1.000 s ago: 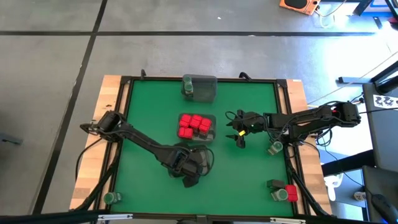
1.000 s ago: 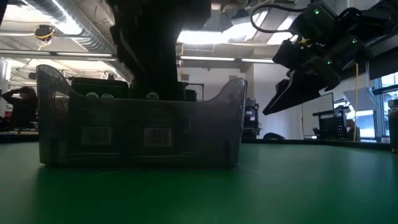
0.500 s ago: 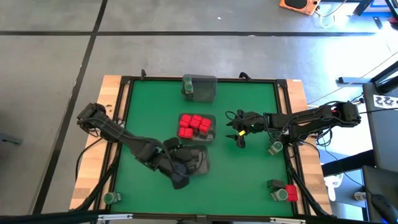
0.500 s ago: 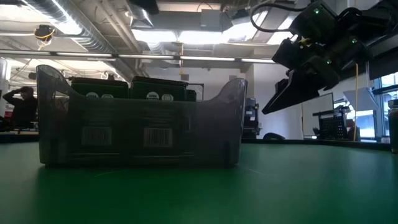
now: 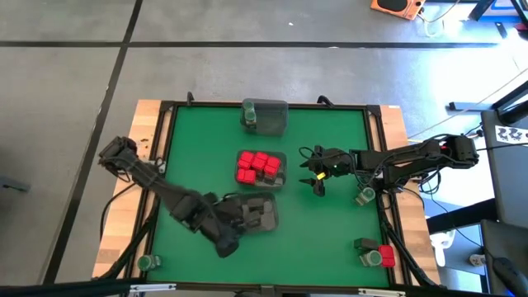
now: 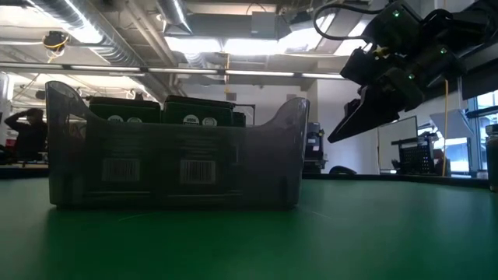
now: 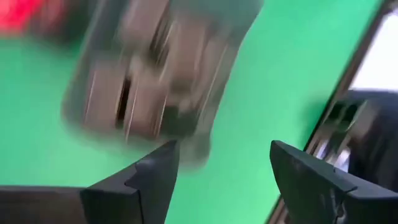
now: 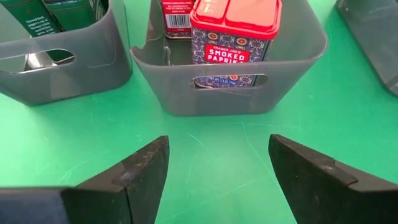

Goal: Sort spices by type
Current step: Put the green seasoning bottle into the top gray bin

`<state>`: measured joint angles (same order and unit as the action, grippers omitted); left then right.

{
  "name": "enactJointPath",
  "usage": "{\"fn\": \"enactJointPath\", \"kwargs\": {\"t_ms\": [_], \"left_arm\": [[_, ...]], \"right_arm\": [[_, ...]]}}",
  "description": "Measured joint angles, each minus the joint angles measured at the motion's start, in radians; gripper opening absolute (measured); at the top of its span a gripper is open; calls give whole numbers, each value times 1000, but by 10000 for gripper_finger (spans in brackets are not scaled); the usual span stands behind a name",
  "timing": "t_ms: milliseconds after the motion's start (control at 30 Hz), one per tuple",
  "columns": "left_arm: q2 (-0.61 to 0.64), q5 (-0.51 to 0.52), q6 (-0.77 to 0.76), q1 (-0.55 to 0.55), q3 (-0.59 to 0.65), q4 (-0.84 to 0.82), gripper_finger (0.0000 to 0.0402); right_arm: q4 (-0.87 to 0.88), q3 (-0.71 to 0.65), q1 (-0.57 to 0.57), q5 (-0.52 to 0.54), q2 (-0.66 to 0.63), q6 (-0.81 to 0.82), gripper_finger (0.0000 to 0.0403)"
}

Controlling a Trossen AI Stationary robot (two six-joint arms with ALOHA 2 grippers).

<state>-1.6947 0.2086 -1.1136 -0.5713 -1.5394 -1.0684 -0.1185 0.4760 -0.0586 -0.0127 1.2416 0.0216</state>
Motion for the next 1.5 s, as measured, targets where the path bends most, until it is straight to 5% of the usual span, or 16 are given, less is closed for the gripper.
{"fn": "enactJointPath", "kwargs": {"t_ms": [200,733,1500], "left_arm": [[-7,-134,-253,-136,0,-178,247],[-8,-304,-421,-416,61,-200,248],[-78,-433,-457,-592,61,-263,248]], "right_arm": [[-19,0,0,0,0,0,276],[-22,0,0,0,0,0,276],[-22,0,0,1,0,-3,276]]}}
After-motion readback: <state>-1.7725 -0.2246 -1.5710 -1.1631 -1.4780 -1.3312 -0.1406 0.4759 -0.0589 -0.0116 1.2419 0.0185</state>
